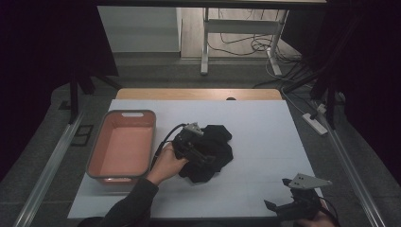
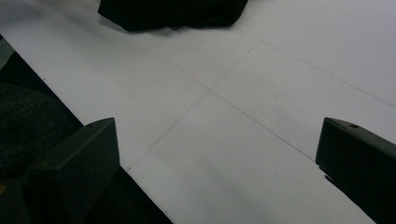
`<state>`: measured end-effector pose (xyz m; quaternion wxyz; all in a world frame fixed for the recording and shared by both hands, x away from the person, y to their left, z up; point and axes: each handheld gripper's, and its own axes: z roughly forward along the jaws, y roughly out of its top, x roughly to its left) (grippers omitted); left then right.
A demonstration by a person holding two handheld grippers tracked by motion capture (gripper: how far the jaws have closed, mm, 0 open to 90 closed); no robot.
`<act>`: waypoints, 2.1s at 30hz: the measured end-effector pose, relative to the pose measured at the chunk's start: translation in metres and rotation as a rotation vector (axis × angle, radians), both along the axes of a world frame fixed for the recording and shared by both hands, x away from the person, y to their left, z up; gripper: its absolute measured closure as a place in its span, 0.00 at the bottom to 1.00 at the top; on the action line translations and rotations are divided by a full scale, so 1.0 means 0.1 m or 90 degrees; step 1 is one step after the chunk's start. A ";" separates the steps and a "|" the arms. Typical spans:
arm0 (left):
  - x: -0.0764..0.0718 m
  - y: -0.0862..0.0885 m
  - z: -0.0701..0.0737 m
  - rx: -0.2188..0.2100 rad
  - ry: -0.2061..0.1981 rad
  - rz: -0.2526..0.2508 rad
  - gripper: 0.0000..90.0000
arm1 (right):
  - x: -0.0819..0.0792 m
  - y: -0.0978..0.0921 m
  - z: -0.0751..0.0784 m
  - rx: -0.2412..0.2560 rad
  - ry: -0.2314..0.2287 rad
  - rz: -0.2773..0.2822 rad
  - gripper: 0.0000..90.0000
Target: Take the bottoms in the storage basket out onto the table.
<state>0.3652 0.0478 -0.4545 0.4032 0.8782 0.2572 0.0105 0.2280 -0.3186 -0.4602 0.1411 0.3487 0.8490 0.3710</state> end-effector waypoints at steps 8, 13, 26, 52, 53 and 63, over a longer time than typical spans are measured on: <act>-0.03 0.01 0.05 -0.007 -0.002 -0.003 0.00 | 0.00 0.00 0.00 0.001 0.000 0.001 0.00; -0.05 0.03 0.07 -0.016 -0.005 -0.001 0.00 | 0.00 0.00 0.00 0.001 0.000 -0.001 0.00; -0.08 0.10 0.13 -0.038 -0.011 0.008 0.00 | 0.00 -0.01 0.00 0.005 -0.001 -0.005 0.00; -0.19 0.27 0.24 -0.056 -0.019 0.031 0.00 | 0.00 -0.01 0.00 0.009 0.001 -0.006 0.00; -0.19 0.28 0.24 -0.058 -0.018 0.033 0.00 | 0.00 -0.01 0.00 0.009 0.001 -0.006 0.00; -0.24 0.33 0.26 -0.066 -0.015 0.035 0.00 | 0.00 -0.02 0.00 0.010 0.001 -0.007 0.00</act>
